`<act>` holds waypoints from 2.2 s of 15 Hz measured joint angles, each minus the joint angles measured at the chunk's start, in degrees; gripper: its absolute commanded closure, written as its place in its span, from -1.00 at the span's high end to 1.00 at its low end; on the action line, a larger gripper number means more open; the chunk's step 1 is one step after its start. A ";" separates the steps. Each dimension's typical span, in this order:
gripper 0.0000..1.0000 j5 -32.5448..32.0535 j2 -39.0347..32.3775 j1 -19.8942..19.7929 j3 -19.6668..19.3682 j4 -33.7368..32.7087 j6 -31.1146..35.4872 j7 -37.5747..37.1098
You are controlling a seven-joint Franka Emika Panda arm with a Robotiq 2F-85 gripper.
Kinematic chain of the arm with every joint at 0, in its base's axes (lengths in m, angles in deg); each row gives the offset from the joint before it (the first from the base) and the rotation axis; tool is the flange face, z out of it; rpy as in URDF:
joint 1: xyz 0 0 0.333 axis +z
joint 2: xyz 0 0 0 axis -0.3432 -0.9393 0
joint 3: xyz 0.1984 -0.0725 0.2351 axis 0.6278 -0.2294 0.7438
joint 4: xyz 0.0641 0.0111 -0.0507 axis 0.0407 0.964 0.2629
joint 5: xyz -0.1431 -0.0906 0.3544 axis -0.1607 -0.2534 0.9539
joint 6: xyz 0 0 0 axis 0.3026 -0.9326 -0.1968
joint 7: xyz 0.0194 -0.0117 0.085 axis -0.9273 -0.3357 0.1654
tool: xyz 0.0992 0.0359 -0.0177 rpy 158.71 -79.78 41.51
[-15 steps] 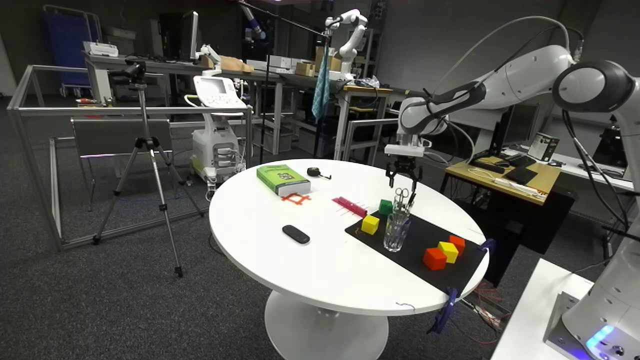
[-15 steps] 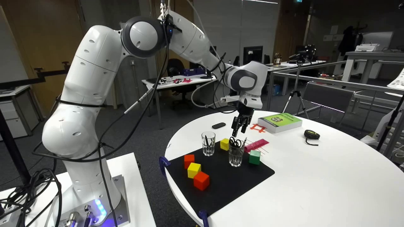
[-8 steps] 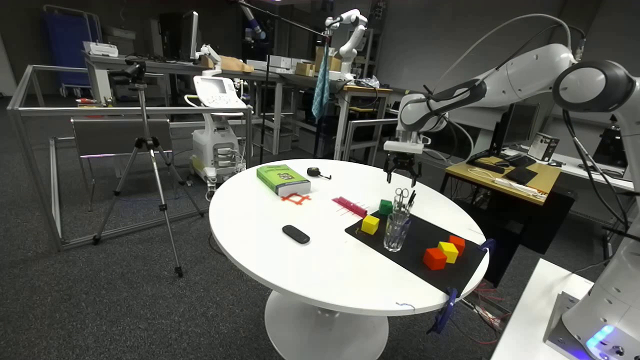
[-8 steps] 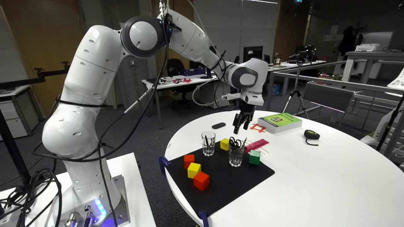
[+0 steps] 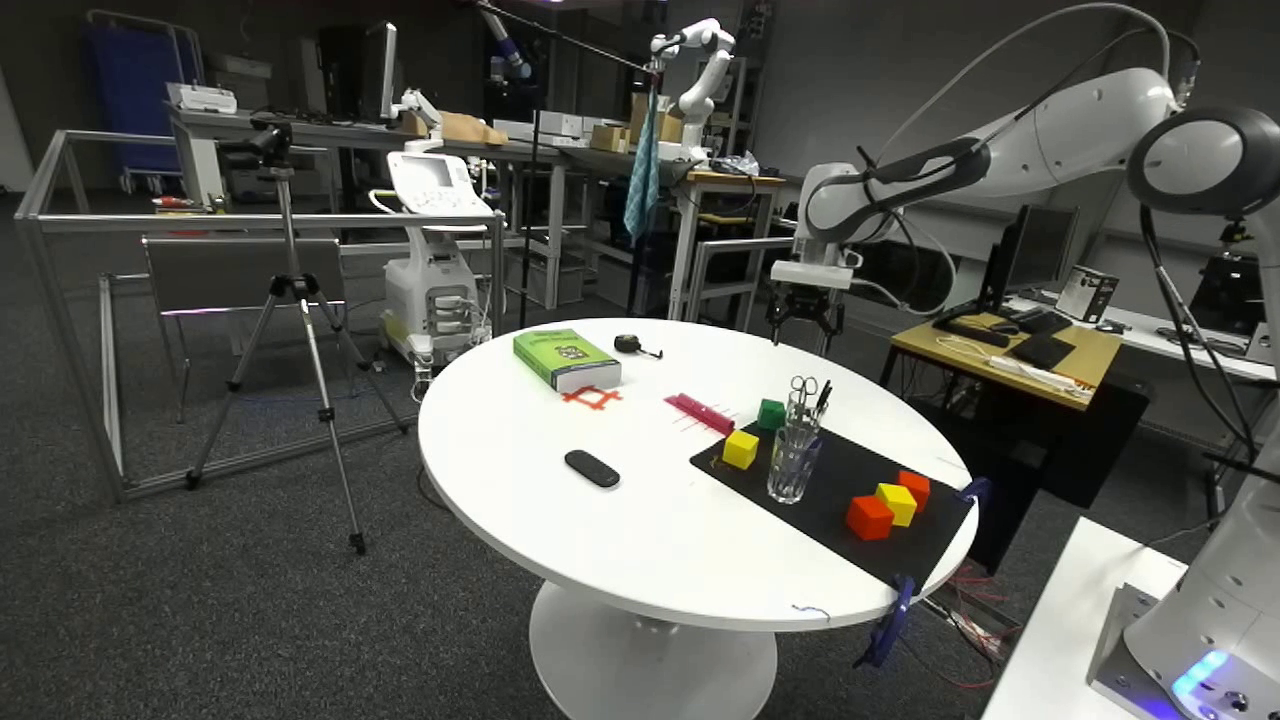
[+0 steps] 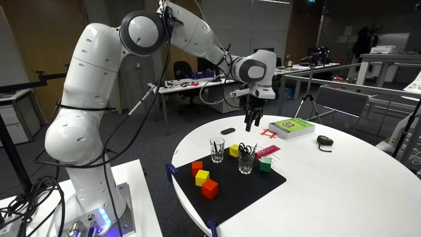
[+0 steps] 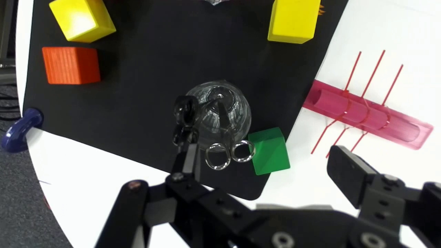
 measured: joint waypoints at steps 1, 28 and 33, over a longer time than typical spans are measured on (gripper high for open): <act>1.00 -0.90 0.82 0.29 0.01 0.17 0.02 1.50; 1.00 -3.24 24.27 1.77 3.31 16.01 -0.14 35.11; 1.00 -3.29 26.63 1.74 3.32 18.63 -0.14 38.90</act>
